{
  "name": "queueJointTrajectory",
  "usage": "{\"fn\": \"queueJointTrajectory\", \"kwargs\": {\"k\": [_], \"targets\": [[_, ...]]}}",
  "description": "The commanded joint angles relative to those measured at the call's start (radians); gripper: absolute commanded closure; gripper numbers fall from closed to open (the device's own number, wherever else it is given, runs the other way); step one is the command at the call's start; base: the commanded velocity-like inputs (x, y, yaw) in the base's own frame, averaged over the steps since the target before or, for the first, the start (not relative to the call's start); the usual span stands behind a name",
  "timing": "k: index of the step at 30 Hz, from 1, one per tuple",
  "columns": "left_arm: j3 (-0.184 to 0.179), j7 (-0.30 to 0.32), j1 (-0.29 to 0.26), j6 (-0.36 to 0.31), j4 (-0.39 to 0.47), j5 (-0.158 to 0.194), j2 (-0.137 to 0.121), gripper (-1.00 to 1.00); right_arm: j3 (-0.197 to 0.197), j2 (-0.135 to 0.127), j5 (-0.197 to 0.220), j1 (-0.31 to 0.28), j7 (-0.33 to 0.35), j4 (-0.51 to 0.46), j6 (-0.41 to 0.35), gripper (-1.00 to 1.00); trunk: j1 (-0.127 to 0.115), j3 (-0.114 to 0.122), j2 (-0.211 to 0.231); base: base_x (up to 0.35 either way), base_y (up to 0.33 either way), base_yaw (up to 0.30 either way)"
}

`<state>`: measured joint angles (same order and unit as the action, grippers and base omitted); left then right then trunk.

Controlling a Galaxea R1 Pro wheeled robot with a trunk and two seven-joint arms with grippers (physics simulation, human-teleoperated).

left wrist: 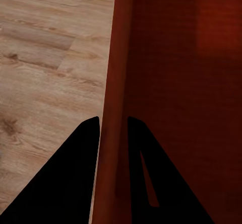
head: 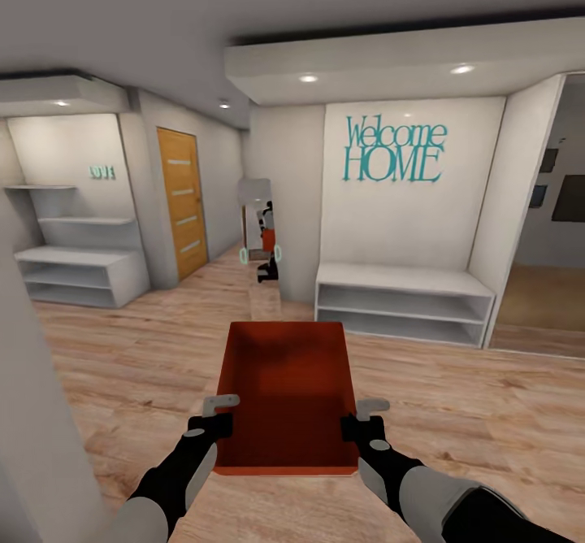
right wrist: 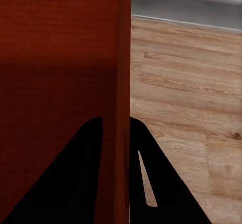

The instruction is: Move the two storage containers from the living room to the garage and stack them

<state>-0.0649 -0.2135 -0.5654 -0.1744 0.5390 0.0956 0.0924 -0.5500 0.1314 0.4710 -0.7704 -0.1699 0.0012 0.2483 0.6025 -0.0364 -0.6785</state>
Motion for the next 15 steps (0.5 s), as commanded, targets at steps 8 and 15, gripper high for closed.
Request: {"fn": "queueJointTrajectory", "kwargs": {"k": [8, 15], "targets": [[0.027, -0.017, -0.001, -0.008, -0.001, 0.006, -0.045, 1.0, 0.024, -0.003, 0.012, -0.001, -0.005, -0.001, 0.022, 1.0, 0.001, -0.002, -0.001, 0.322, 0.0, 0.234], [0.027, -0.017, -0.001, -0.008, -0.001, 0.006, -0.045, 1.0, 0.024, -0.003, 0.012, -0.001, -0.005, -0.001, 0.022, 1.0, 0.001, -0.002, -0.001, 0.322, 0.0, 0.116]]}}
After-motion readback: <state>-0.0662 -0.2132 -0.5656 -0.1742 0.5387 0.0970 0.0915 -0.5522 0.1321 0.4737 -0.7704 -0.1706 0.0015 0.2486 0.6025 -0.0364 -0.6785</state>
